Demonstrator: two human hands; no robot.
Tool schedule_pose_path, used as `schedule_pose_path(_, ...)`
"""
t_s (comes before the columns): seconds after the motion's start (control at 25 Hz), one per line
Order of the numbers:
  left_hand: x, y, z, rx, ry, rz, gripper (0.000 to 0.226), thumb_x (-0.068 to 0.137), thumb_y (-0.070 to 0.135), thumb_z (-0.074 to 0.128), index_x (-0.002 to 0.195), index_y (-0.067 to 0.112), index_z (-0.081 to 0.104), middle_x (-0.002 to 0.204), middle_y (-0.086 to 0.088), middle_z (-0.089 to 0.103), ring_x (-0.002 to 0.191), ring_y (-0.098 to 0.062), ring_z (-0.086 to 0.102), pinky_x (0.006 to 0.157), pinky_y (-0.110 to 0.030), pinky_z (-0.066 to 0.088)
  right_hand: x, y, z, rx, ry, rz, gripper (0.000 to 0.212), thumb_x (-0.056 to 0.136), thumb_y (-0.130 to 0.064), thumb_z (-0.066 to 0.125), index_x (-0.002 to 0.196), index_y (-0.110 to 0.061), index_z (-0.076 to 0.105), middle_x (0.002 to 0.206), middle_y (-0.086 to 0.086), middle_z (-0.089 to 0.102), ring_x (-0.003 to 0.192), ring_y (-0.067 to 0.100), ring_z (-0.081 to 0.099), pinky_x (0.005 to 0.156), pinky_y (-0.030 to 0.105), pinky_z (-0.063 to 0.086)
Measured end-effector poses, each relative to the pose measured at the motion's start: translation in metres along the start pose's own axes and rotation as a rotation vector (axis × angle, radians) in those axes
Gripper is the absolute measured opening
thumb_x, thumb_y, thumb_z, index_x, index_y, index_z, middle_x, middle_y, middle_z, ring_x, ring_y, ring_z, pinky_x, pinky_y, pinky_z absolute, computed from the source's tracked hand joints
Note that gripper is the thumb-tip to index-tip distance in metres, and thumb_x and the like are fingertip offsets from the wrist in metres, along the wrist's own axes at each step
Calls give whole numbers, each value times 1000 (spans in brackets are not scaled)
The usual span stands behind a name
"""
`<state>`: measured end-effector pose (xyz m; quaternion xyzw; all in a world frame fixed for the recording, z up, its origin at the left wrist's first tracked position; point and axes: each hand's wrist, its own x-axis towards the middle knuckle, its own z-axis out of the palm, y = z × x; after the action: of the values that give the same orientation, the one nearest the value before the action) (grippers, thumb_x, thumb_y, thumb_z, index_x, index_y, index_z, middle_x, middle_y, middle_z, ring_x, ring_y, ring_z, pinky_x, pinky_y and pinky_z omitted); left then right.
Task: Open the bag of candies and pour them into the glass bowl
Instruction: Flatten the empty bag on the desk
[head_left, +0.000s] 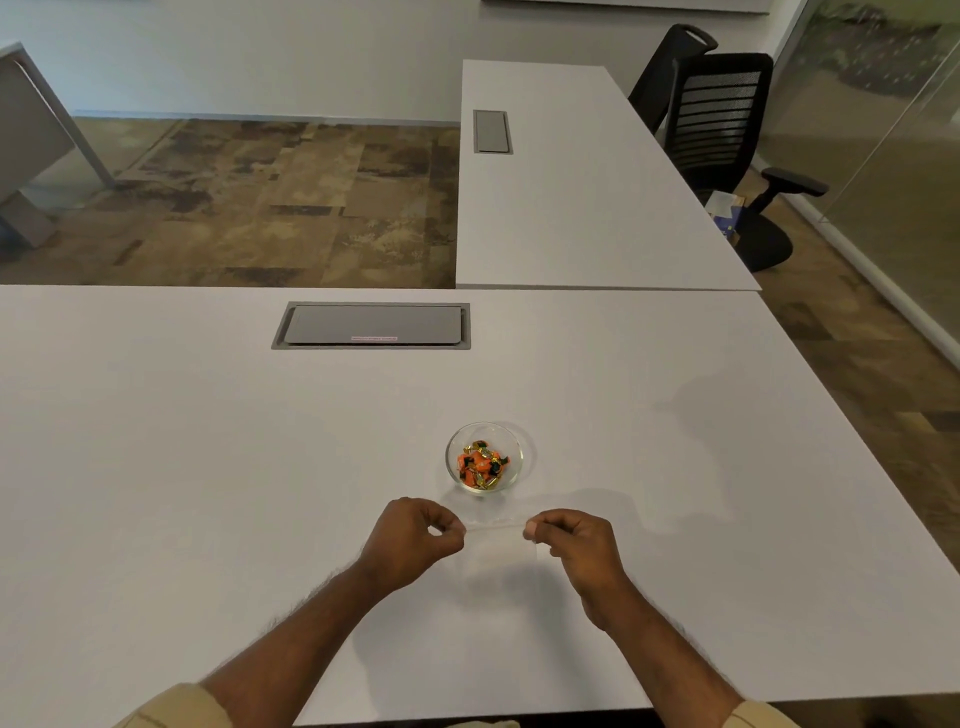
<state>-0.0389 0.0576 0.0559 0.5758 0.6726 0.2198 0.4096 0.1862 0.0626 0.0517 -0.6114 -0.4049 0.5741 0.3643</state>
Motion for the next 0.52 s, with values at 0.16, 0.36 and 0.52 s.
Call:
schedule_pose_path(0.16,1,-15,8,-140,0,-142,22,82,20,73,62,10,74,55,12,64,50,-1,52,51,-10,42,5,10,2,9,11,98,9,78,-1,68,76,-2,77,74,14,75,54,12,59,51,21,44)
schedule_pose_path(0.36,3,-34,22,-132,-96,-284,21,82,20,71,70,5,78,62,2,70,57,-8,61,57,-19,50,17,35,4,-79,-2,290,7,77,-4,70,77,0,76,72,15,73,41,13,47,39,17,33)
schedule_pose_path(0.52,6,-44,36,-25,-106,-360,20,85,21,69,65,17,73,64,8,67,59,-5,60,53,-15,45,21,56,10,-159,17,324,9,78,2,69,77,9,75,63,10,69,36,5,50,36,16,36)
